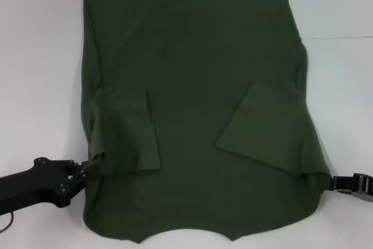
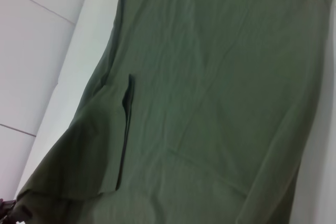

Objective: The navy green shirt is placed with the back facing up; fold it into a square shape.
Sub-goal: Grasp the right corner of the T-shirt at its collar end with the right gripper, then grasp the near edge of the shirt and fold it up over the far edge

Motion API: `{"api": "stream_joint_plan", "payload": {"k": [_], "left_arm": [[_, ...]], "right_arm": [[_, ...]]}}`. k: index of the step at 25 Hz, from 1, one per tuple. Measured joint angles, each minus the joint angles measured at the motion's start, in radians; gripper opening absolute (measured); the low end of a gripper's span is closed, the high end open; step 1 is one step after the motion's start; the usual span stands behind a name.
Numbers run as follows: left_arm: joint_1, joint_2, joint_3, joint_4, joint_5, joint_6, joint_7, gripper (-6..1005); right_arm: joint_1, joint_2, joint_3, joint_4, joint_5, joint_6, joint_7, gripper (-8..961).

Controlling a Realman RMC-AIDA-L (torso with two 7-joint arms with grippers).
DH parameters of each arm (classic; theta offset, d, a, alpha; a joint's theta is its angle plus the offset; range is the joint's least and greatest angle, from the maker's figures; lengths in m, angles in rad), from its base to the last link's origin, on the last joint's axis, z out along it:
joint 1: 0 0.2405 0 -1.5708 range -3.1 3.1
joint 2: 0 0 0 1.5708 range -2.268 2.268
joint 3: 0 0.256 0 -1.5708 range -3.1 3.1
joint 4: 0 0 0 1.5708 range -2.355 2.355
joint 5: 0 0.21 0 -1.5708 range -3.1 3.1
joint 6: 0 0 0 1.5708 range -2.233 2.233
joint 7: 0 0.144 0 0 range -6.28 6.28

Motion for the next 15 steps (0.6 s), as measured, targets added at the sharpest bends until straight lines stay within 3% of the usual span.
{"api": "stream_joint_plan", "payload": {"k": [2,10,15], "left_arm": [[-0.001,0.000,0.000,0.000,0.000,0.000,-0.003,62],[-0.002,0.002,-0.021,0.006,0.000,-0.001,-0.111,62],[0.013,0.003,-0.064,0.041,0.005,-0.006,-0.242,62]], "right_arm": [[-0.004,0.000,0.004,0.000,0.000,0.002,-0.001,142],[-0.038,0.003,0.052,0.001,0.006,-0.009,-0.063,43],[-0.062,0.005,0.118,0.003,0.007,-0.034,-0.127,49]]}}
